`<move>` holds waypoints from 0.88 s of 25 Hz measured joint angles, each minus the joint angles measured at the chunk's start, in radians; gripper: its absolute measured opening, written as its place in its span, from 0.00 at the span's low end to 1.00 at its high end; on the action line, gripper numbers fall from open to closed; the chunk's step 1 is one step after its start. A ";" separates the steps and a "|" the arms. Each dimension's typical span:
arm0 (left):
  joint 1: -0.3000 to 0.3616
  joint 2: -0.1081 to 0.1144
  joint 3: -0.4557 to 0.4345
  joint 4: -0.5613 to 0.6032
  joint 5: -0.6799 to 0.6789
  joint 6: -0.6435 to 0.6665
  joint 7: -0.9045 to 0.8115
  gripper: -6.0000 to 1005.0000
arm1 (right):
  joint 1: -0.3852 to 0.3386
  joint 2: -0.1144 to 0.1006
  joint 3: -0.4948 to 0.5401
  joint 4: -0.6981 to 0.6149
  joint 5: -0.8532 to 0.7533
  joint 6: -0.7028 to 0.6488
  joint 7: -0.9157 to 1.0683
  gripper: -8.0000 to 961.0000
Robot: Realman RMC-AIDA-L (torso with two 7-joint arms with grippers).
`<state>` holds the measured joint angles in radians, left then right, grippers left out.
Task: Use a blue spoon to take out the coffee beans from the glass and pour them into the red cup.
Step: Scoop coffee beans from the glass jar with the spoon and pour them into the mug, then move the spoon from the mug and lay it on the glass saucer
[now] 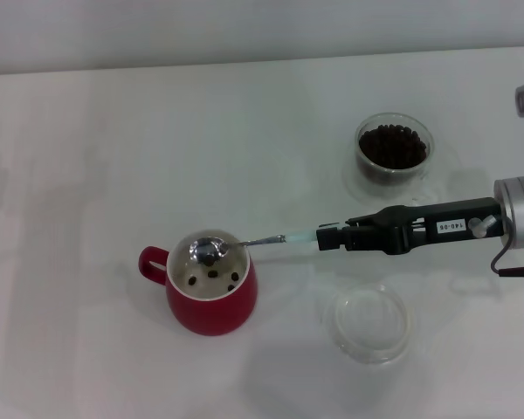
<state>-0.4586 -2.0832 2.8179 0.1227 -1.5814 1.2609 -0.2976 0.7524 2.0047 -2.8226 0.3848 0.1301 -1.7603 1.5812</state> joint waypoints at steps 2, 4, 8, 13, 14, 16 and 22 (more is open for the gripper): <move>0.000 0.000 0.000 0.000 0.000 0.000 0.000 0.79 | -0.001 0.000 0.000 0.000 0.004 0.000 -0.007 0.17; 0.000 0.000 0.000 0.000 0.000 0.000 0.000 0.79 | -0.003 0.000 0.000 0.001 0.016 -0.002 -0.025 0.17; 0.001 0.000 0.000 0.000 -0.004 0.000 0.000 0.79 | -0.010 -0.001 0.000 0.002 0.047 -0.012 -0.054 0.18; 0.002 0.000 0.000 0.001 -0.003 0.000 0.000 0.79 | -0.036 -0.025 0.004 0.004 0.102 -0.060 -0.014 0.18; 0.002 0.000 0.000 0.001 -0.003 0.000 0.000 0.79 | -0.060 -0.046 0.004 0.005 0.137 -0.118 0.008 0.18; 0.003 0.000 0.000 0.002 -0.003 0.000 0.000 0.79 | -0.072 -0.056 0.003 0.010 0.151 -0.149 0.021 0.18; 0.006 0.000 0.000 0.002 -0.005 0.000 0.000 0.79 | -0.151 -0.082 0.000 0.127 0.160 -0.269 0.122 0.19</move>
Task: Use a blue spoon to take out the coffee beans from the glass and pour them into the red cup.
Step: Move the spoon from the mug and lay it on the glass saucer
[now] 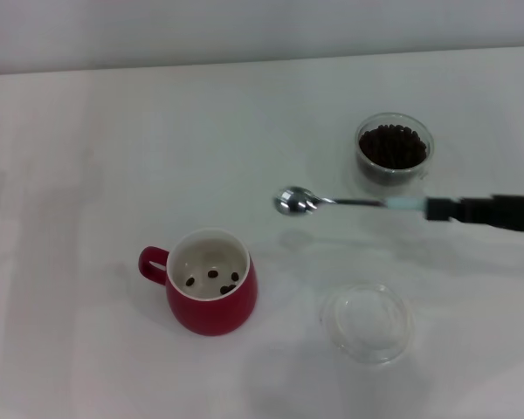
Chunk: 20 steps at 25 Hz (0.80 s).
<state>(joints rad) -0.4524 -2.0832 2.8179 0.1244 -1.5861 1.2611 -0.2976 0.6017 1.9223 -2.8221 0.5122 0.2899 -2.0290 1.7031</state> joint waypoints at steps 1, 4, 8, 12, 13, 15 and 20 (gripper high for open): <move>0.000 0.000 0.000 0.000 0.000 0.000 0.000 0.79 | -0.013 -0.001 -0.001 0.024 -0.002 -0.022 0.005 0.19; 0.001 0.000 0.000 0.000 0.000 0.001 0.000 0.79 | -0.054 -0.004 -0.001 0.095 -0.006 -0.088 0.015 0.19; -0.002 0.000 0.000 0.000 -0.001 0.000 0.000 0.79 | -0.102 -0.003 -0.002 0.185 -0.021 -0.109 0.041 0.19; -0.005 0.000 0.000 0.000 -0.001 0.001 0.000 0.79 | -0.119 0.005 -0.002 0.221 -0.078 -0.102 0.046 0.19; -0.006 0.000 0.000 0.000 -0.001 0.001 0.000 0.79 | -0.117 0.013 -0.002 0.223 -0.118 -0.086 0.046 0.20; -0.007 0.000 0.000 0.000 -0.002 0.002 0.000 0.79 | -0.113 0.020 -0.002 0.224 -0.142 -0.071 0.046 0.20; -0.009 0.000 0.000 0.000 -0.002 0.005 0.000 0.78 | -0.090 0.038 -0.002 0.216 -0.188 -0.020 0.048 0.20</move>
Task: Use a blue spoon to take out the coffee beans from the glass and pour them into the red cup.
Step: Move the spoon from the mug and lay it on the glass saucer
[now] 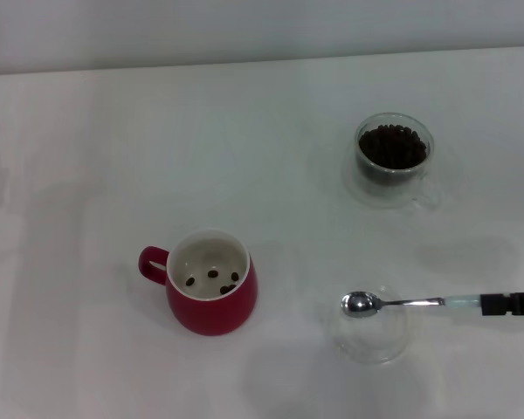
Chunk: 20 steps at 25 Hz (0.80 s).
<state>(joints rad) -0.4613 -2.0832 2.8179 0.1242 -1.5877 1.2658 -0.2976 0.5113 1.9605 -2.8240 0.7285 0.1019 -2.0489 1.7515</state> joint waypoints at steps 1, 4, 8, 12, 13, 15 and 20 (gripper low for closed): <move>0.000 0.000 0.000 0.000 0.000 0.001 0.000 0.78 | 0.005 0.003 0.000 -0.001 0.000 0.007 0.001 0.20; 0.000 0.000 0.000 0.000 0.000 0.001 0.000 0.78 | 0.020 0.011 0.000 -0.001 -0.003 0.025 0.006 0.20; 0.000 0.000 0.000 0.000 0.001 0.001 0.000 0.78 | 0.034 0.013 0.000 -0.001 -0.040 0.066 0.022 0.21; 0.002 0.000 0.000 0.000 0.000 0.001 0.000 0.78 | 0.042 0.014 0.000 -0.002 -0.055 0.088 0.029 0.21; 0.002 0.000 0.000 0.000 0.000 0.001 0.000 0.78 | 0.042 0.014 0.000 -0.002 -0.055 0.088 0.029 0.21; 0.002 0.000 0.000 0.000 0.000 0.001 0.000 0.79 | 0.044 0.013 0.000 -0.002 -0.055 0.091 0.029 0.21; 0.000 0.001 0.000 0.000 -0.001 0.000 0.000 0.79 | 0.045 0.014 0.000 -0.013 -0.057 0.094 0.031 0.21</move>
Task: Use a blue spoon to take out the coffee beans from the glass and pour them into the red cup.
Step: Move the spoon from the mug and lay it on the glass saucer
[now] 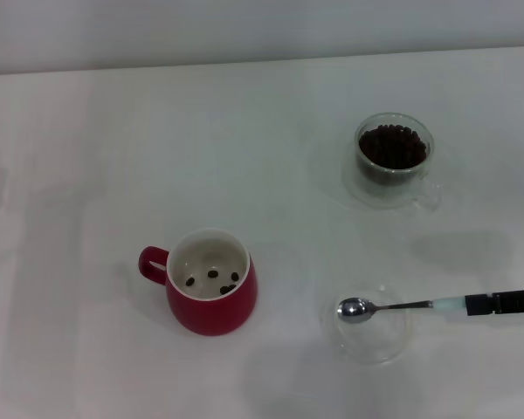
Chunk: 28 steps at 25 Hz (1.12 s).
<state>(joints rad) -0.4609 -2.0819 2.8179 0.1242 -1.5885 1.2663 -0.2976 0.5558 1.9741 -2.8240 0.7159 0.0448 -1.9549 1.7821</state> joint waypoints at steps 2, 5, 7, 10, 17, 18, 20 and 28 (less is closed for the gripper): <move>0.000 0.000 0.000 0.000 0.000 0.000 0.000 0.79 | 0.000 0.000 0.000 -0.013 0.000 0.002 0.005 0.22; 0.000 0.000 0.000 0.000 0.000 0.000 0.000 0.79 | 0.000 0.000 0.000 -0.029 -0.006 0.013 0.010 0.22; 0.000 0.000 0.000 0.000 0.000 0.000 0.000 0.78 | 0.001 0.002 0.000 -0.034 -0.009 0.025 0.016 0.22; 0.001 0.000 0.000 0.000 0.000 0.000 0.000 0.78 | 0.003 0.004 0.000 -0.039 -0.011 0.044 0.024 0.22; 0.001 0.000 0.000 0.000 -0.001 0.000 0.000 0.78 | 0.005 0.005 0.000 -0.039 -0.016 0.053 0.027 0.23; 0.001 0.000 0.000 0.000 -0.001 0.001 0.000 0.78 | 0.005 0.005 0.000 -0.039 -0.018 0.055 0.030 0.23; 0.001 0.000 0.000 -0.001 -0.001 0.001 0.000 0.78 | 0.006 0.005 0.000 -0.039 -0.023 0.058 0.032 0.23; 0.001 0.000 0.000 -0.004 -0.001 0.001 0.000 0.79 | 0.008 0.007 0.000 -0.041 -0.021 0.055 0.029 0.23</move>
<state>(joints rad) -0.4601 -2.0816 2.8179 0.1197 -1.5892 1.2672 -0.2976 0.5639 1.9812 -2.8240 0.6747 0.0234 -1.9000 1.8110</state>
